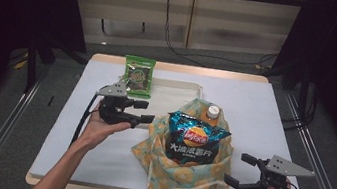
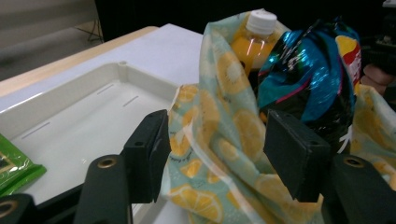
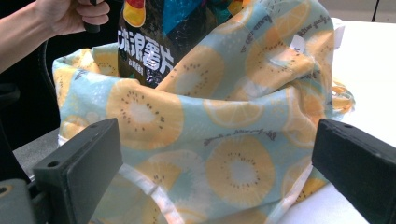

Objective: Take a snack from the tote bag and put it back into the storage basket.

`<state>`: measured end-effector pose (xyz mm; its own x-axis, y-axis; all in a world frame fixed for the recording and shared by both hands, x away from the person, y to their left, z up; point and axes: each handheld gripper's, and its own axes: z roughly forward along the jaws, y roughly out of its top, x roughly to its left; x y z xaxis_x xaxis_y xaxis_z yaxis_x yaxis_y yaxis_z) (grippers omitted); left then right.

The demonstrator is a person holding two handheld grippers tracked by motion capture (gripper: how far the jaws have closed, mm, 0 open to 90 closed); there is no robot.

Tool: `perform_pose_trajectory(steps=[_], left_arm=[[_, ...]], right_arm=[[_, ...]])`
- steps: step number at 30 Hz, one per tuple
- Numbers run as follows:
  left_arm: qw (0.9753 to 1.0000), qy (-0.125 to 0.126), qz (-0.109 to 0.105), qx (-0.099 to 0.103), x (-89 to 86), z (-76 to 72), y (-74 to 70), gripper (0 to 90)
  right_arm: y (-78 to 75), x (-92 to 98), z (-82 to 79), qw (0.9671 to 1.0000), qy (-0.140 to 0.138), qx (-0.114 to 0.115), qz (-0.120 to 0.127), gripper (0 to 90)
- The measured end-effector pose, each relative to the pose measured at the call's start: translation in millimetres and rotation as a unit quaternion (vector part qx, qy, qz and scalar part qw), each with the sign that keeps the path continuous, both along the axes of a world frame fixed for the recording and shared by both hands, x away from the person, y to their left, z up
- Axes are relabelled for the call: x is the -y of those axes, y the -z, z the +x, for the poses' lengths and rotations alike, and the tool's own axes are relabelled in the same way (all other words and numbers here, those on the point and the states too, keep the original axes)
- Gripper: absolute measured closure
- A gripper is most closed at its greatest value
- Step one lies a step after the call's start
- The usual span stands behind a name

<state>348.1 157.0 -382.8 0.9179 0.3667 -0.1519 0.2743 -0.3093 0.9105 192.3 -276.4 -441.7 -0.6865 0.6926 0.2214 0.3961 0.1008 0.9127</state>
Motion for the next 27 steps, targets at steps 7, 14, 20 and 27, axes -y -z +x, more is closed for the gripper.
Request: perform_pose_trajectory(steps=[7, 14, 20, 27], left_arm=[[0.9997, 0.019, -0.01, 0.004, 15.0, -12.6, -4.8, 37.1], [0.9983, 0.053, -0.025, -0.002, 36.5, -14.6, -12.7, 31.4], [0.9969, 0.071, -0.034, -0.009, 56.7, -9.9, -11.2, 29.7], [0.9938, 0.108, -0.018, -0.016, 86.2, -5.1, -6.7, 25.0]], right_arm=[[-2.0, -1.6, -2.8, 0.9999, -0.008, 0.005, -0.005, 1.1], [-1.7, -2.9, -2.1, 0.9999, -0.009, 0.004, -0.008, 1.2], [-2.0, -1.7, -3.1, 0.9999, -0.009, 0.003, -0.006, 1.1], [-2.1, -2.7, -4.7, 0.9999, -0.012, 0.003, -0.009, 1.1]])
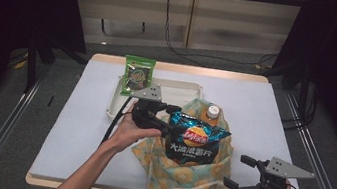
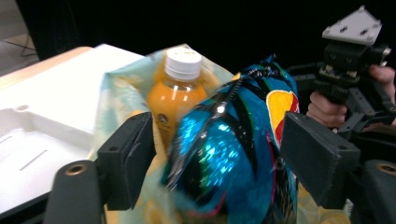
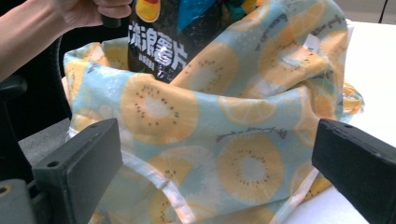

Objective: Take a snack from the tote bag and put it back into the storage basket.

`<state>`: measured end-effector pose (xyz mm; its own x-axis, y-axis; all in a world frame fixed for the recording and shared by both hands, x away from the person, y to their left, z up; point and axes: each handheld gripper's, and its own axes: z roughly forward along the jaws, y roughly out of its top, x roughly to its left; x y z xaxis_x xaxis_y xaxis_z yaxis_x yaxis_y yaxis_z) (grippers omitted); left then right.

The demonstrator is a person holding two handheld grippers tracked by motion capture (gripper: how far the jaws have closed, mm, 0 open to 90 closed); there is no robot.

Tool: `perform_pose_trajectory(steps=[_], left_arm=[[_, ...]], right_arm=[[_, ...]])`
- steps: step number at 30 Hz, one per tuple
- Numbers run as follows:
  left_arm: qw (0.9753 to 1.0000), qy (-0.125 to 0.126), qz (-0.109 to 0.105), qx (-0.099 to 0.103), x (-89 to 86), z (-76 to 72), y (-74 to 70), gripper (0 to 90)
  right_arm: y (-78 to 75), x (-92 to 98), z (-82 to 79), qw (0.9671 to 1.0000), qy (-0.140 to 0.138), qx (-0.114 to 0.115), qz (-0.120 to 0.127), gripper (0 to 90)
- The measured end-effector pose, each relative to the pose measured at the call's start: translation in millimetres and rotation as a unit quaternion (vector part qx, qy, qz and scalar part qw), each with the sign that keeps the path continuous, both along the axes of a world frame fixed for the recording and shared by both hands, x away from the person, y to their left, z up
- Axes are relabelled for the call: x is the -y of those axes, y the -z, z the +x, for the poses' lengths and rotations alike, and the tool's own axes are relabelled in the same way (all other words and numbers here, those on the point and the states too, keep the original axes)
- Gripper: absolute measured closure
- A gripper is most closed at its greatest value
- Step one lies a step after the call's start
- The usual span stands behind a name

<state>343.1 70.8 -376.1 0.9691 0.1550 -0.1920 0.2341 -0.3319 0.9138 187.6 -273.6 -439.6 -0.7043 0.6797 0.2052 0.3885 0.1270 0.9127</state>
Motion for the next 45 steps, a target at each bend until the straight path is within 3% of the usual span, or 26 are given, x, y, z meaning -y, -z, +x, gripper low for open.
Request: perform_pose_trajectory(steps=[4, 12, 16, 26, 33, 39, 45], left_arm=[[0.9999, 0.008, 0.012, 0.001, 10.3, -0.8, 5.2, 21.4], [0.9994, 0.014, 0.03, -0.003, 14.2, 2.1, 14.0, 23.4], [0.9995, 0.014, 0.028, -0.003, 8.8, 4.2, 15.7, 30.0], [0.9984, 0.054, 0.016, -0.006, 7.7, -3.1, 11.6, 60.4], [0.9976, 0.069, 0.009, 0.0, 4.7, -9.0, 6.4, 73.4], [0.9974, 0.072, 0.002, 0.004, 3.9, -13.3, 2.0, 79.7], [0.9982, 0.06, 0.001, -0.008, 4.7, -14.6, -2.7, 82.0]], right_arm=[[0.4, 0.3, -1.6, 1.0, 0.0, 0.0, -0.002, 1.1], [0.4, 1.8, -3.6, 1.0, 0.004, -0.001, -0.001, 1.1], [0.5, 1.4, -3.8, 1.0, 0.002, 0.0, -0.003, 1.1], [0.3, 0.7, -4.8, 1.0, 0.002, 0.0, -0.002, 1.1], [0.5, 0.3, -4.5, 1.0, 0.001, 0.0, -0.003, 1.1], [0.4, 1.1, -4.3, 1.0, 0.003, -0.001, -0.002, 1.1], [0.1, 1.5, -4.9, 1.0, 0.004, 0.001, -0.001, 1.1]])
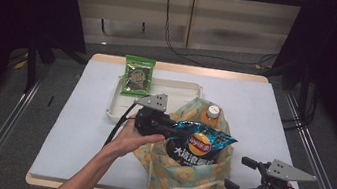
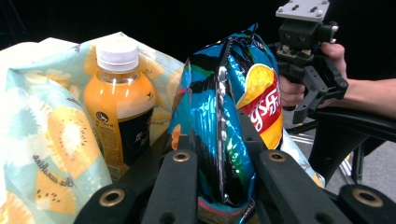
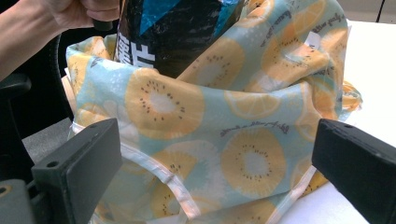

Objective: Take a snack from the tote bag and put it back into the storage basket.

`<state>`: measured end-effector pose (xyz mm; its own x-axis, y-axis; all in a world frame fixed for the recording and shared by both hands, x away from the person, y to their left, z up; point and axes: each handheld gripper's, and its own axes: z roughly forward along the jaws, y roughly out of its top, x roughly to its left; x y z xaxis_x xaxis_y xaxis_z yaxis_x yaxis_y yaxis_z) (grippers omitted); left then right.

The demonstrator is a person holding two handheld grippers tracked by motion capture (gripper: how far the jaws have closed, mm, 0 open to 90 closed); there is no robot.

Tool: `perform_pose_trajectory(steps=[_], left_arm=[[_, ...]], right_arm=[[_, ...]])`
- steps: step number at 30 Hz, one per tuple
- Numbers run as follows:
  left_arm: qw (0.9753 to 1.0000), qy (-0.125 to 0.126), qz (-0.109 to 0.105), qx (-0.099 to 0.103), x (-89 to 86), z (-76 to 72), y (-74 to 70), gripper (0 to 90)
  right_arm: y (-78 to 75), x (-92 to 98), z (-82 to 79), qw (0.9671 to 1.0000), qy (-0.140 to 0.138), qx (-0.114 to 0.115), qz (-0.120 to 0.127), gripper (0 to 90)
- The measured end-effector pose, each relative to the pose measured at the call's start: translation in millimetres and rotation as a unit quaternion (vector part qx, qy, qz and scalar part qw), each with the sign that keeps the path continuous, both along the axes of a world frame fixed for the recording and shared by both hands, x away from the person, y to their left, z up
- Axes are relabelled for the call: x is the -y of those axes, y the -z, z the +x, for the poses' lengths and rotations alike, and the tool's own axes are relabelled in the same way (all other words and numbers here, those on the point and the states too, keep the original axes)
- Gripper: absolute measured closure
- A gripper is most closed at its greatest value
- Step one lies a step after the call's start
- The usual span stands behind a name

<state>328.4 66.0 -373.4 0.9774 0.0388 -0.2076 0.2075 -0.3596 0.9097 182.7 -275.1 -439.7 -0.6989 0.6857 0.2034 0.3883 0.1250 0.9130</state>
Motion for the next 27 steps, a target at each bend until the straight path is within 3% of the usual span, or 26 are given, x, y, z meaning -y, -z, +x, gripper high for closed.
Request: perform_pose_trajectory(steps=[10, 27], left_arm=[[0.9999, -0.002, -0.013, 0.002, 0.1, -3.2, -9.0, 83.4], [0.999, -0.015, -0.037, 0.022, -9.2, -8.5, -38.2, 83.6]], right_arm=[[-0.3, 0.3, -0.4, 1.0, 0.001, 0.003, 0.001, 1.1], [-1.3, 1.4, -1.8, 0.9999, 0.006, 0.008, 0.004, 1.1]])
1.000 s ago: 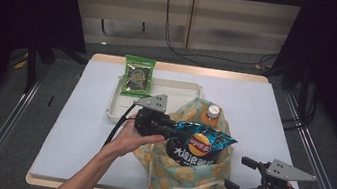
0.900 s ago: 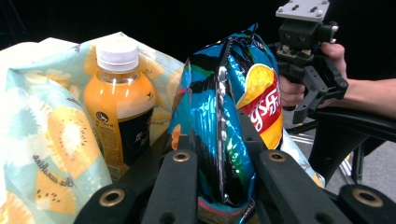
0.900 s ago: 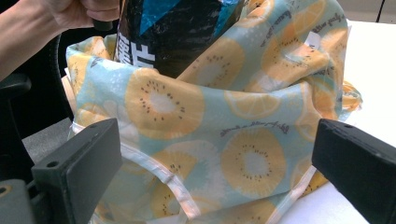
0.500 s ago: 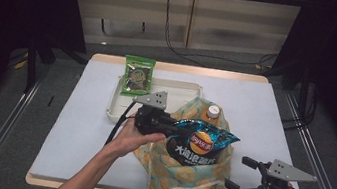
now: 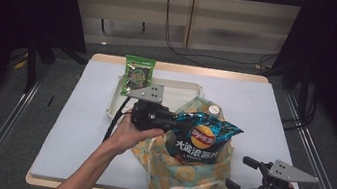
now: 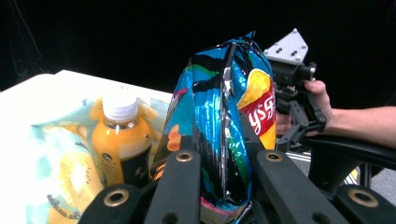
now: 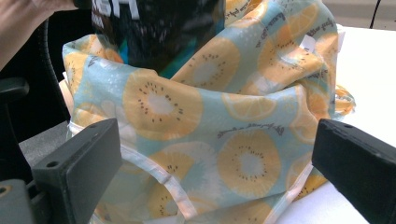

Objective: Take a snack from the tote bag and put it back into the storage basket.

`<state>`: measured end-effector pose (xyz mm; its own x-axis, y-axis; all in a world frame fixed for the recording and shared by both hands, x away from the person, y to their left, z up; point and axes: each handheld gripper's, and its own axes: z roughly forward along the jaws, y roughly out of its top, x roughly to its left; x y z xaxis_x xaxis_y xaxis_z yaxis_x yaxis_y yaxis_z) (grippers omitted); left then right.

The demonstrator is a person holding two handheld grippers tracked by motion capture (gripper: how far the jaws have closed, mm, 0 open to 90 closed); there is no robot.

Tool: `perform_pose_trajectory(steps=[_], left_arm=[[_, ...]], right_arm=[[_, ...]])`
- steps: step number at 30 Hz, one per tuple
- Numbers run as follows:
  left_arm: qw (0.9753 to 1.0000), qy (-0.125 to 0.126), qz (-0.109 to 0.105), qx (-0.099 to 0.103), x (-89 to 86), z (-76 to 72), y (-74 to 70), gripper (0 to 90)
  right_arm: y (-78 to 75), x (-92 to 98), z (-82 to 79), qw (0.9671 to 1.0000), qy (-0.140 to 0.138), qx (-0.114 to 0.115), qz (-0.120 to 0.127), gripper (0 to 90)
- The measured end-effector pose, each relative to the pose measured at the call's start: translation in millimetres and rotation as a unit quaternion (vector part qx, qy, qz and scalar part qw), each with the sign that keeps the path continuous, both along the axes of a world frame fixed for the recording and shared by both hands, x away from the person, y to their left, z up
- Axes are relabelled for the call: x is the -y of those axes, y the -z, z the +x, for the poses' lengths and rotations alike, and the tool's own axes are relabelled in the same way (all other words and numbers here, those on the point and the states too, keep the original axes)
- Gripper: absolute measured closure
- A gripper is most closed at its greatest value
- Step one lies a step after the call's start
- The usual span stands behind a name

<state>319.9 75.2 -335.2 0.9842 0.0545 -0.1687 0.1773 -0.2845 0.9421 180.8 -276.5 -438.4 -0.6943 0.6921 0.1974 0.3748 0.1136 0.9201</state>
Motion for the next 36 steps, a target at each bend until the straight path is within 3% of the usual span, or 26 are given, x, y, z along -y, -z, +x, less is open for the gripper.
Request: perform_pose_trajectory(steps=[11, 24, 29, 34, 36], left_arm=[[0.9995, -0.016, -0.026, -0.002, -11.0, 0.9, -10.9, 83.5], [0.9992, -0.015, -0.027, 0.024, 0.6, -0.6, -37.0, 83.6], [0.9988, -0.021, -0.041, 0.014, -1.5, 3.3, -42.4, 83.5], [0.9989, -0.026, -0.031, 0.022, -3.4, 3.9, -50.7, 83.5], [0.9986, -0.027, -0.039, 0.022, -5.3, 4.3, -53.7, 83.5]], right_arm=[[0.0, 0.5, 0.1, 1.0, 0.0, 0.0, 0.001, 1.1], [-0.2, 0.0, -0.4, 1.0, 0.001, 0.0, 0.002, 1.1], [0.0, 0.1, -0.1, 1.0, 0.0, -0.001, 0.003, 1.1], [-0.1, -1.5, -0.3, 1.0, -0.001, 0.0, 0.001, 1.1], [-0.1, -0.8, -0.3, 1.0, -0.001, 0.0, 0.001, 1.1]])
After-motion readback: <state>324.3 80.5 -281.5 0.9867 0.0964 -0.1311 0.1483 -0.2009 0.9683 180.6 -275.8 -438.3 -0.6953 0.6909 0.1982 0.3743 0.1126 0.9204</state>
